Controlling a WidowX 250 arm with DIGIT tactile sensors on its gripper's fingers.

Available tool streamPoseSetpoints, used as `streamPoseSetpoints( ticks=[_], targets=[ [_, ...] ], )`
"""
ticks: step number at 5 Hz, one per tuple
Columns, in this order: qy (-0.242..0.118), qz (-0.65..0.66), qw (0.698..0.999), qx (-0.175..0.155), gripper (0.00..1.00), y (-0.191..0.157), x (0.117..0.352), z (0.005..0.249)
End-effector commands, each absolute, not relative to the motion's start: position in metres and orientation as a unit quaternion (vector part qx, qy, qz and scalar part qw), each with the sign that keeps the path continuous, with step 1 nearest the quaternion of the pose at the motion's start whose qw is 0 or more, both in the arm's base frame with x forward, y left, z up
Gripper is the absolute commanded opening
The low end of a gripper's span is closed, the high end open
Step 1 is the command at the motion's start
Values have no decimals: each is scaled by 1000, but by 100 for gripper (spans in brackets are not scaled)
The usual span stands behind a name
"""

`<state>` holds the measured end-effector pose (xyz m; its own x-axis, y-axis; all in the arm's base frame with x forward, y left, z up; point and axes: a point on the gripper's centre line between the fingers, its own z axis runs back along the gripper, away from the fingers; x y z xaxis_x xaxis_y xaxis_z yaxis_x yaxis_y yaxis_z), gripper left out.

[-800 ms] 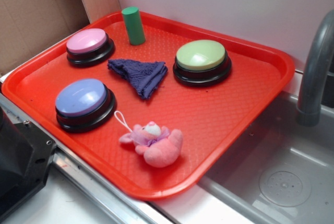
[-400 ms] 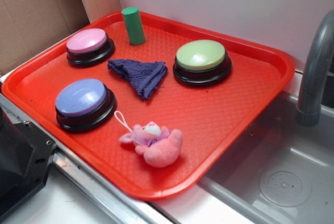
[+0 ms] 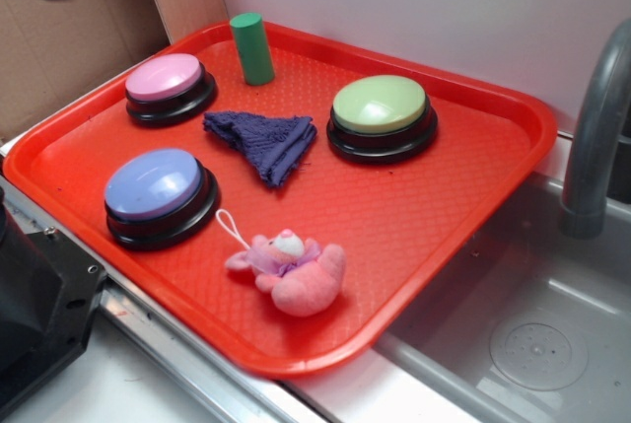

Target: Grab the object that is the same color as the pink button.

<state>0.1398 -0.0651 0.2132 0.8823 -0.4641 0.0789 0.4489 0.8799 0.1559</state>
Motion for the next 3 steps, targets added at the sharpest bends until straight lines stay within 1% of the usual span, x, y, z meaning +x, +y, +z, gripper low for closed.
streamPoseSetpoints(
  ticks=[1, 2, 3],
  targets=[
    [1, -486, 870, 82, 100, -91, 155, 154],
    [23, -593, 803, 48, 100, -110, 164, 118],
    [37, -689, 723, 35, 100, -134, 165, 94]
  ],
)
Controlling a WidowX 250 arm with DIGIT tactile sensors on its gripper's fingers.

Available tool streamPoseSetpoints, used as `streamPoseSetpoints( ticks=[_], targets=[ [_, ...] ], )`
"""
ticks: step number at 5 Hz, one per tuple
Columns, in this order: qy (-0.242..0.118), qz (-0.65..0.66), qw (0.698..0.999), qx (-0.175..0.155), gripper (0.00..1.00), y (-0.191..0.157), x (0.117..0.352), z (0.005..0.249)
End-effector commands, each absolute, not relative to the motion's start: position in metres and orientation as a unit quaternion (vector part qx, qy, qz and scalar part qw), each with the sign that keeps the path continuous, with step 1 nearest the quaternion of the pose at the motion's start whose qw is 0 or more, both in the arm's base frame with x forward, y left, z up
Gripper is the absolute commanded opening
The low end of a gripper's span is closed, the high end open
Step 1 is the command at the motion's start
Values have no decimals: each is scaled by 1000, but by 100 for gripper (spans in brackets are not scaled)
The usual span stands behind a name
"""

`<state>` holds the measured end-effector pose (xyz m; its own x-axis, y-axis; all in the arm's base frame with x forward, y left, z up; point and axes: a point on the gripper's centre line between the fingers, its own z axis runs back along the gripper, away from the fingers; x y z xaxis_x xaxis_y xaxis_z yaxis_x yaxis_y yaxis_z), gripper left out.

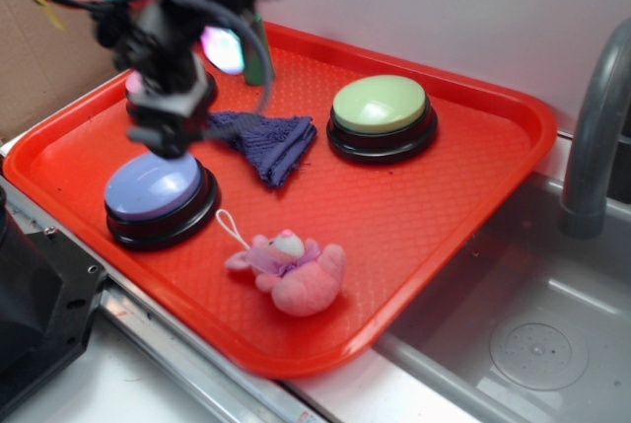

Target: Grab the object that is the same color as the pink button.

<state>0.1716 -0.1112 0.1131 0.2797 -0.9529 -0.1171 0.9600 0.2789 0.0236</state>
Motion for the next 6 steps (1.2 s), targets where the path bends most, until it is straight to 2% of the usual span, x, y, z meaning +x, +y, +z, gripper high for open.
streamPoseSetpoints(
  ticks=[1, 2, 4, 5, 6],
  targets=[
    [65, -722, 688, 34, 100, -151, 154, 75],
    [107, -730, 674, 35, 100, -150, 137, 56],
    [152, -717, 677, 69, 100, -145, 129, 38],
    [165, -689, 701, 81, 100, -145, 130, 31],
    [158, -663, 727, 79, 15, -144, 131, 26]
  ],
)
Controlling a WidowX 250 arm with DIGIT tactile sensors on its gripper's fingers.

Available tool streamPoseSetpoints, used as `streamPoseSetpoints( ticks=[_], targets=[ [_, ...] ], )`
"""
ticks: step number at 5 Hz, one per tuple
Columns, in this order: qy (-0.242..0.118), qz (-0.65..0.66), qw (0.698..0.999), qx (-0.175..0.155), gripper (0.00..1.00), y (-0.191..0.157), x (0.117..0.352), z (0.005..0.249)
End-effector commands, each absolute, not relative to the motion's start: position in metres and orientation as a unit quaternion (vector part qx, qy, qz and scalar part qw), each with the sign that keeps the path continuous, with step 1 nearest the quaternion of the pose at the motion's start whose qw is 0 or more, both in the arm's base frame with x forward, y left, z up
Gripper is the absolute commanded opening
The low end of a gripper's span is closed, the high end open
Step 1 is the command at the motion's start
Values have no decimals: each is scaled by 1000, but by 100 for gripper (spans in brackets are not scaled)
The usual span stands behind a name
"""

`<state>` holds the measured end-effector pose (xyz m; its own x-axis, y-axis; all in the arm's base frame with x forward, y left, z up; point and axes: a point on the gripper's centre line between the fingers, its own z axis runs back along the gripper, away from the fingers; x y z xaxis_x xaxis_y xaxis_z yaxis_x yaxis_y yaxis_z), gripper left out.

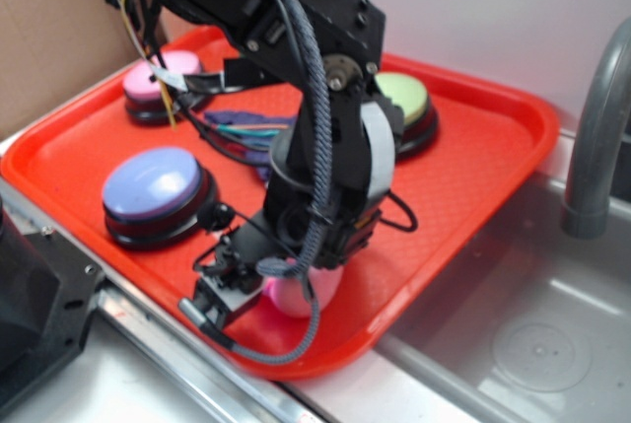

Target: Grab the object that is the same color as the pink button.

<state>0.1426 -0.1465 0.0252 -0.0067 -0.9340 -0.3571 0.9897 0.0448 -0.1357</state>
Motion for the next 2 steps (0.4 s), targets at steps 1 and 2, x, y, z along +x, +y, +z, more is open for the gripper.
streamPoseSetpoints(
  ticks=[1, 2],
  targets=[
    [142, -636, 755, 76, 0, -142, 131, 30],
    [96, -562, 819, 66, 0, -137, 128, 58]
  ],
)
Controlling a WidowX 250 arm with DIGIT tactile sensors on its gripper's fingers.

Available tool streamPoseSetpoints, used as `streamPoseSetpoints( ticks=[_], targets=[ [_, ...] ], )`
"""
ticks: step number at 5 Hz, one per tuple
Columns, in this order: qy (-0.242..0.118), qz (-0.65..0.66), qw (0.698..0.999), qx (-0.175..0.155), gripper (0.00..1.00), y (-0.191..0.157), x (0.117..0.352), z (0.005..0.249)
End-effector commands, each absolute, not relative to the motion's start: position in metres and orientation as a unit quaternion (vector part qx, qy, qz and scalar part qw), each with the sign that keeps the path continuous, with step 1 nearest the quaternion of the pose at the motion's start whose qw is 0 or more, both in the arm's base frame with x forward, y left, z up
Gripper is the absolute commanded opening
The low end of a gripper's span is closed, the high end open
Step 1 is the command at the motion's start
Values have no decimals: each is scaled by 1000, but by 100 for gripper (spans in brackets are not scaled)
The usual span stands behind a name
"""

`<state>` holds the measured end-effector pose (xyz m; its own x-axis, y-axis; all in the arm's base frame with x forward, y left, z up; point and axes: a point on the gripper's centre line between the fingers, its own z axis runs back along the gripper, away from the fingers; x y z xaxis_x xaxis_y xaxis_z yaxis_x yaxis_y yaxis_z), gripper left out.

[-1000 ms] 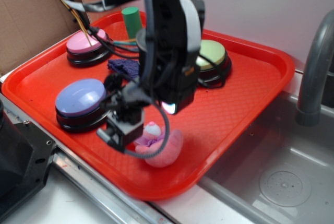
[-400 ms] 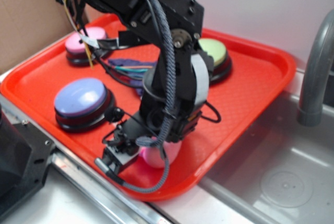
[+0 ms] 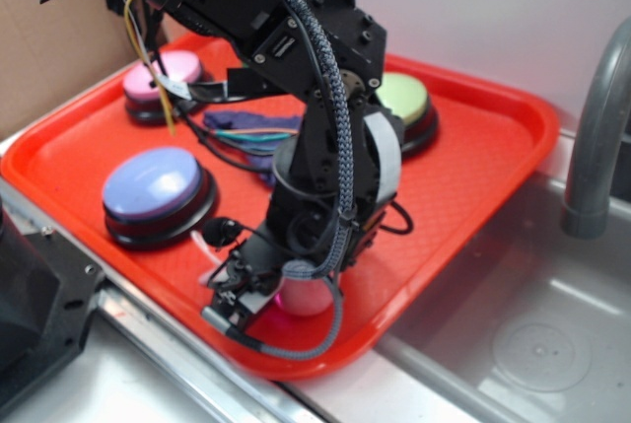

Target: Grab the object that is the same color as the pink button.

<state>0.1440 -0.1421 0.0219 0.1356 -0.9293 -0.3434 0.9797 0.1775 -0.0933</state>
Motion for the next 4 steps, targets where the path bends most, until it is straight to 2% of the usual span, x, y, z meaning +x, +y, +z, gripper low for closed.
streamPoseSetpoints(
  ticks=[1, 2, 3, 4],
  targets=[
    [14, -454, 888, 75, 0, -122, 124, 105],
    [-50, -338, 938, 53, 0, -79, 129, 151],
    [-40, -216, 976, 11, 0, -53, 148, 193],
    [-43, -92, 995, 20, 0, -57, 153, 215]
  ],
)
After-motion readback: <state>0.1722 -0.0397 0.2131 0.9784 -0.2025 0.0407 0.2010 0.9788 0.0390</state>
